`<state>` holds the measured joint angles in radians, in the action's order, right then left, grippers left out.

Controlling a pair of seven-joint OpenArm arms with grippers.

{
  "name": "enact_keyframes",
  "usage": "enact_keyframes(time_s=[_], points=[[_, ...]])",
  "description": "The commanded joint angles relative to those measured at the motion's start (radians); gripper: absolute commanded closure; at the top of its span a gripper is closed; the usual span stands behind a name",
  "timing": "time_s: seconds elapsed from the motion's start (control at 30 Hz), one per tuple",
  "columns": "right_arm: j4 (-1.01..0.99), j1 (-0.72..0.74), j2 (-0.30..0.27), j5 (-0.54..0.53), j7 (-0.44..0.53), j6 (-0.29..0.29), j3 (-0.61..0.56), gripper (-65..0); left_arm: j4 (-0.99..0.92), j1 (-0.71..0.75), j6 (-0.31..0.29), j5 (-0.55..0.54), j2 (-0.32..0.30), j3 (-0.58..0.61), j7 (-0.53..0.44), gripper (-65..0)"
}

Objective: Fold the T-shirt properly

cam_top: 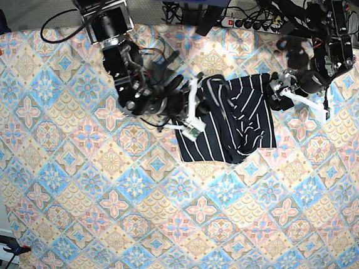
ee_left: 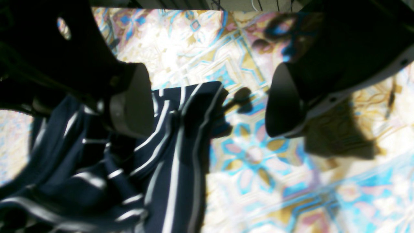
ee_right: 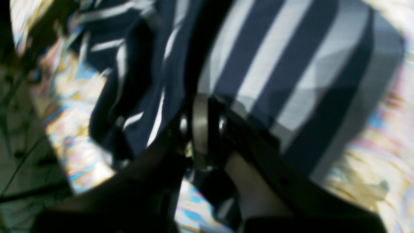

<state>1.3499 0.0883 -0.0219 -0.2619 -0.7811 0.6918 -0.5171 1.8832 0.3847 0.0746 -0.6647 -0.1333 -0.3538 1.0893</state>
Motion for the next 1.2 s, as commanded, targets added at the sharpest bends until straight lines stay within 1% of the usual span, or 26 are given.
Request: enact_keyframes(time_s=[0.0,0.07,0.23,0.33,0.4,0.47,0.57,0.73,0.83,1.0,1.07,1.17], points=[[0.023,0.021,0.006,-0.017,0.024,0.006,-0.03,-3.3,0.019,-0.008,-0.008,-0.014,-0.007,0.0,-0.013,-53.0],[0.024,0.021,0.012,-0.017,0.024,0.006,-0.094,-3.3,0.019,-0.008,-0.008,-0.014,-0.006,0.0,-0.013,-53.0],[0.026,0.057,0.066,-0.017,0.024,0.006,-0.194,-3.3,0.022,-0.008,-0.008,-0.014,-0.006,0.0,-0.013,-52.9],[0.026,0.078,0.093,-0.017,0.024,0.006,-0.22,-3.3,0.022,-0.008,-0.008,-0.014,0.007,-0.006,-0.013,-52.9],[0.027,0.086,0.112,-0.021,0.024,0.006,-0.216,-3.3,0.022,-0.006,-0.008,-0.014,0.005,-0.008,-0.016,-52.9],[0.041,0.09,0.118,-0.02,0.024,0.006,-0.211,-3.3,0.022,-0.005,-0.008,-0.014,0.004,-0.009,-0.019,-52.9],[0.081,0.09,0.116,-0.018,0.024,0.006,-0.157,-3.3,0.022,-0.005,-0.008,-0.014,0.005,-0.009,-0.019,-52.9],[0.102,0.123,0.113,-0.017,0.024,0.006,0.016,-3.3,0.022,-0.005,-0.008,-0.014,0.005,-0.009,-0.016,-52.9],[0.086,0.155,0.095,-0.017,0.024,0.006,0.087,-3.3,0.022,-0.005,-0.008,-0.014,0.007,-0.008,-0.013,-52.9],[0.001,0.209,0.095,-0.017,0.025,0.006,0.101,-3.3,0.022,-0.005,-0.008,-0.014,0.007,-0.008,-0.013,-52.9],[-0.02,0.21,0.095,-0.017,0.053,0.006,0.096,-3.3,0.022,-0.005,-0.008,-0.014,0.007,-0.006,-0.013,-52.9],[-0.088,0.21,0.11,-0.017,0.094,0.006,0.084,-3.3,0.022,-0.005,-0.008,-0.014,0.007,-0.001,-0.013,-52.9]])
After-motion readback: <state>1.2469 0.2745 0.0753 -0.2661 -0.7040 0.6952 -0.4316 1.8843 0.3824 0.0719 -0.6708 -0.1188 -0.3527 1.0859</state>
